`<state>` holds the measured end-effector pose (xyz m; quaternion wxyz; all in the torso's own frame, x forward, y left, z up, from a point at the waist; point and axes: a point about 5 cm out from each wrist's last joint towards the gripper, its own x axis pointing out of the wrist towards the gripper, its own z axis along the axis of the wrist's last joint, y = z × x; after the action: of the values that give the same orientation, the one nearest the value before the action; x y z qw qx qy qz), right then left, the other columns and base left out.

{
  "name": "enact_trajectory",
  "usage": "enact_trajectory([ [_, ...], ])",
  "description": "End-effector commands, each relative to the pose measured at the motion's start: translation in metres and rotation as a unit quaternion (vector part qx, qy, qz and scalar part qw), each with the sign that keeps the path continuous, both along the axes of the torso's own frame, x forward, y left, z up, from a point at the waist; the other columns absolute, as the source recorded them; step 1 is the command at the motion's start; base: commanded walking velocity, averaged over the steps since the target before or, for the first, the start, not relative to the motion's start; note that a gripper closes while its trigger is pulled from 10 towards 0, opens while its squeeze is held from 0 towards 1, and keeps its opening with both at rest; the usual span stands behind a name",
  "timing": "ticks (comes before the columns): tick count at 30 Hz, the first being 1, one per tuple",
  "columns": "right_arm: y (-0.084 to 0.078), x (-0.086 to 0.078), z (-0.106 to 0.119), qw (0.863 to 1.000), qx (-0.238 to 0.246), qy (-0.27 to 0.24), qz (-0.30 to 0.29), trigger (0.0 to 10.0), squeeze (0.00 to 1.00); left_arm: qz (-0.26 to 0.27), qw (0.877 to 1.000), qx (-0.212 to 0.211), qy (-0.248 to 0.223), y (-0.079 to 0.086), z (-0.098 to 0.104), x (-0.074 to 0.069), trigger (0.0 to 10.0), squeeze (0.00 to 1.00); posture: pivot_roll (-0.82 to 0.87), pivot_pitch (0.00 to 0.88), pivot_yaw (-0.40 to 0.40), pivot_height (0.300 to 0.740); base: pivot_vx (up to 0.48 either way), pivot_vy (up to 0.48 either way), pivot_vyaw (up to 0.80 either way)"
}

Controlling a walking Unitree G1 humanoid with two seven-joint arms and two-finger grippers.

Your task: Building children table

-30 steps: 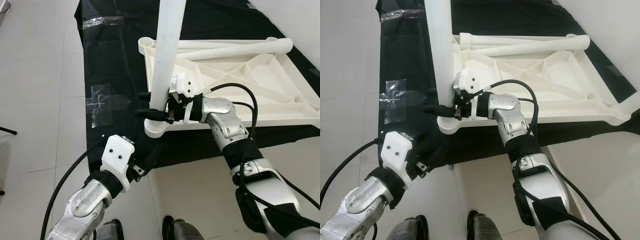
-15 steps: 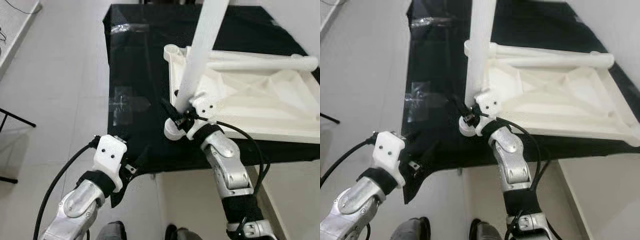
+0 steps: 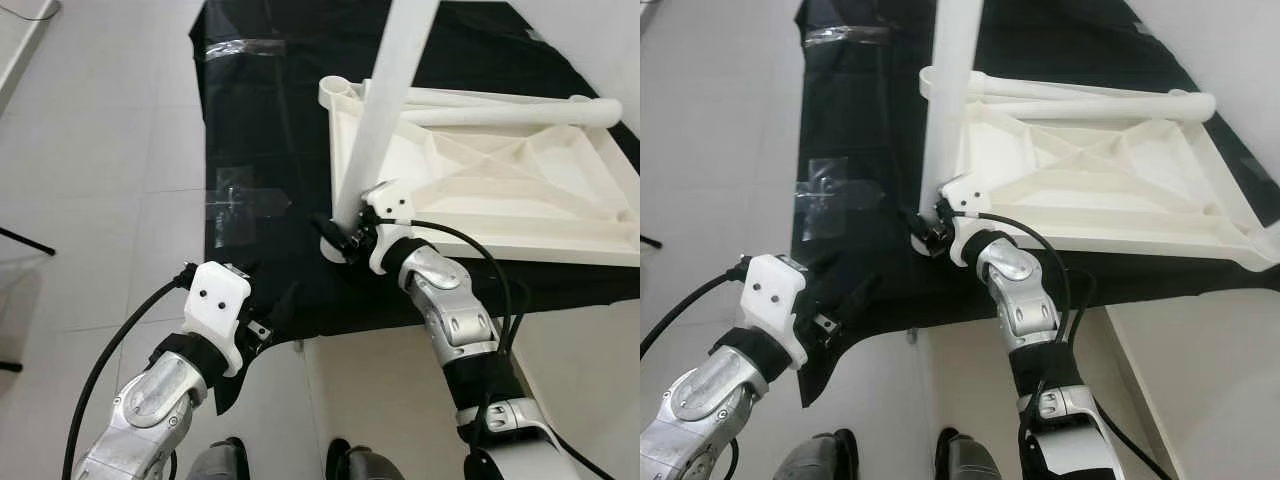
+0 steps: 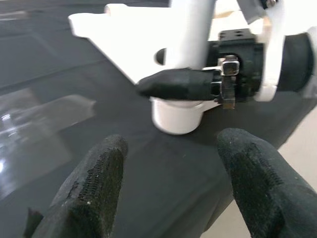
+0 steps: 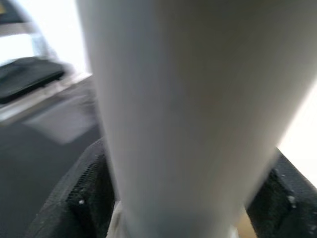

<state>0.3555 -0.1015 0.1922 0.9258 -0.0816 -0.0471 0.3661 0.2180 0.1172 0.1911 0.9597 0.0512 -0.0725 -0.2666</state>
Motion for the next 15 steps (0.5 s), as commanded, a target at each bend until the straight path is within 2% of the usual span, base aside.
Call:
enact_trajectory([
  [1,-0.002,0.001,0.004,0.998,0.001,-0.009,0.055,10.0,0.00,-0.010,1.000,-0.004,0.001,-0.003,0.001,-0.003,10.0,0.00,0.10,0.246,-0.112,0.740,0.000,0.000,0.00],
  [4,-0.004,0.002,0.008,0.996,0.000,-0.012,0.086,10.0,0.00,-0.010,1.000,-0.004,0.000,-0.003,0.001,-0.002,10.0,0.00,0.11,0.247,-0.112,0.740,0.000,0.000,0.00],
  [6,-0.006,0.005,0.018,0.988,-0.011,-0.019,0.152,10.0,0.00,-0.008,1.000,-0.003,-0.004,-0.002,0.003,-0.002,10.0,0.00,0.11,0.242,-0.116,0.740,0.000,0.000,0.00],
  [7,-0.006,0.005,0.018,0.988,-0.011,-0.019,0.152,10.0,0.00,-0.008,1.000,-0.003,-0.004,-0.002,0.003,-0.002,10.0,0.00,0.11,0.242,-0.116,0.740,0.000,0.000,0.00],
  [11,-0.005,0.009,0.028,0.971,-0.031,-0.002,0.237,10.0,0.00,-0.007,1.000,-0.003,-0.008,-0.003,0.004,-0.002,10.0,0.00,0.12,0.239,-0.120,0.740,0.000,0.000,0.00],
  [12,-0.005,0.011,0.031,0.968,-0.035,0.001,0.249,9.2,0.00,-0.008,1.000,-0.004,-0.009,-0.003,0.004,-0.001,10.0,0.00,0.12,0.239,-0.122,0.740,0.000,0.000,0.00],
  [13,-0.004,0.012,0.034,0.964,-0.033,0.003,0.263,3.8,0.00,-0.008,1.000,-0.004,-0.009,-0.004,0.005,-0.001,10.0,0.00,0.12,0.238,-0.123,0.740,0.000,0.000,0.00],
  [14,-0.004,0.012,0.034,0.964,-0.033,0.003,0.263,3.8,0.00,-0.008,1.000,-0.004,-0.009,-0.004,0.005,-0.001,10.0,0.00,0.12,0.238,-0.123,0.740,0.000,0.000,0.00],
  [15,-0.004,0.012,0.036,0.963,-0.030,0.004,0.269,0.0,0.00,-0.008,1.000,-0.004,-0.009,-0.004,0.005,-0.001,10.0,0.00,0.12,0.238,-0.123,0.740,0.000,0.000,0.00],
])
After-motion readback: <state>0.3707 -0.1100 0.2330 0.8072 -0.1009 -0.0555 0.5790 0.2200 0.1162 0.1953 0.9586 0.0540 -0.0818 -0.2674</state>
